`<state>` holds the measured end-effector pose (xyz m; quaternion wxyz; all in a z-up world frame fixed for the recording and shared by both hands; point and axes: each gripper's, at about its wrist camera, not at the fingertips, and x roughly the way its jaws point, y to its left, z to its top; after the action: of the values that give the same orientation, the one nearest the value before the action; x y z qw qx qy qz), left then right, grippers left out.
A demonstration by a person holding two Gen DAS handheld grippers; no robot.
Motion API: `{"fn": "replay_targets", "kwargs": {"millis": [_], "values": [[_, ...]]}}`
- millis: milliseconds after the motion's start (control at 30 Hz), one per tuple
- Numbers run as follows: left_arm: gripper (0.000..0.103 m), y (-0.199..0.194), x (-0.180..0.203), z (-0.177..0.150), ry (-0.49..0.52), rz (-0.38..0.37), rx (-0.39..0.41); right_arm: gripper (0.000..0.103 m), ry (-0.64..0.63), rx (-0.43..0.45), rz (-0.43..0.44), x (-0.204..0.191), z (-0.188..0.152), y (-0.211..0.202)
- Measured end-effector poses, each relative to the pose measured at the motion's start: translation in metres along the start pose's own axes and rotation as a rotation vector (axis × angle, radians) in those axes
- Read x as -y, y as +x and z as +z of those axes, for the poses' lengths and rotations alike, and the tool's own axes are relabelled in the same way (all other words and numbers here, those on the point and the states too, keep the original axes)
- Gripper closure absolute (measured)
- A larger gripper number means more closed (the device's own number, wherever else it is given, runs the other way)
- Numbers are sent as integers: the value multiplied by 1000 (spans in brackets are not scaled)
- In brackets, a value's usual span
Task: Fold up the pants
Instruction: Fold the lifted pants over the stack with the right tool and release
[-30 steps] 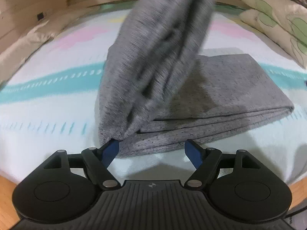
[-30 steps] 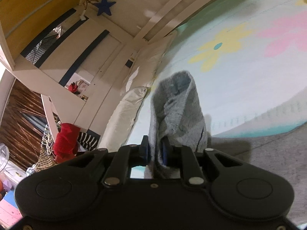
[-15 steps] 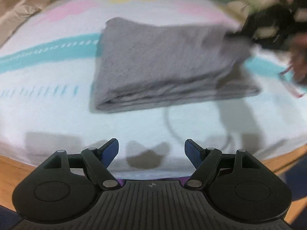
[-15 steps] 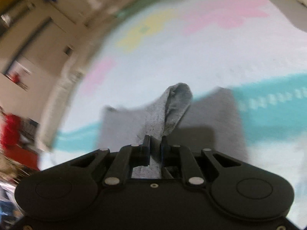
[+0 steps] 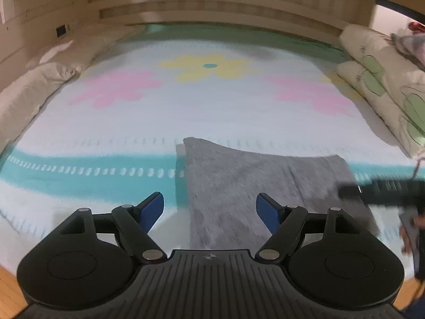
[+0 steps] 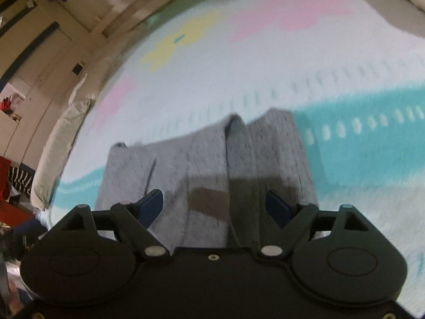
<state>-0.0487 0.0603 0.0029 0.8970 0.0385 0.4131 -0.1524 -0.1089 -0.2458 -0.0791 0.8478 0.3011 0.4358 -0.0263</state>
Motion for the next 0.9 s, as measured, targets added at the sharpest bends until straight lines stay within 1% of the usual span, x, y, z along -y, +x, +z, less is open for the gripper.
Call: {"fn": "replay_targets", "kwargs": {"millis": [100, 200, 233, 267, 367, 433, 567, 633, 667, 733, 767, 800, 833, 867, 900], "values": [[27, 20, -5, 9, -51, 28, -43, 19, -7, -19, 14, 0, -6, 6], [27, 31, -13, 5, -95, 35, -70, 28, -19, -36, 34, -2, -10, 14], [27, 35, -14, 5, -100, 50, -81, 39, -27, -41, 38, -3, -10, 16], [27, 39, -14, 5, -102, 67, -92, 54, -30, -48, 46, -4, -9, 17], [27, 40, -17, 4, -116, 86, -112, 76, -13, -48, 63, -6, -8, 16], [27, 42, -17, 5, -123, 96, -114, 79, -41, -20, 62, -14, -7, 7], [27, 41, -15, 7, -112, 122, -97, 81, -124, 66, 85, -36, -4, -25], [27, 38, -15, 7, -113, 131, -87, 81, -142, 94, 63, -40, -1, -40], [27, 38, -16, 7, -114, 135, -84, 81, -154, 104, 30, -39, 0, -46], [27, 38, -18, 6, -115, 146, -78, 80, -179, 113, -68, -34, 1, -49], [27, 40, -18, 6, -116, 146, -81, 79, -187, 93, -115, -30, 2, -45], [27, 41, -17, 5, -117, 145, -86, 79, -189, 41, -150, -22, 2, -34], [27, 43, -16, 4, -115, 144, -91, 75, -174, -3, -174, -15, 1, -24], [27, 45, -15, 5, -110, 144, -95, 72, -147, -25, -208, -8, -3, -16], [27, 46, -14, 4, -101, 146, -98, 66, -136, -24, -226, -5, -5, -13]]}}
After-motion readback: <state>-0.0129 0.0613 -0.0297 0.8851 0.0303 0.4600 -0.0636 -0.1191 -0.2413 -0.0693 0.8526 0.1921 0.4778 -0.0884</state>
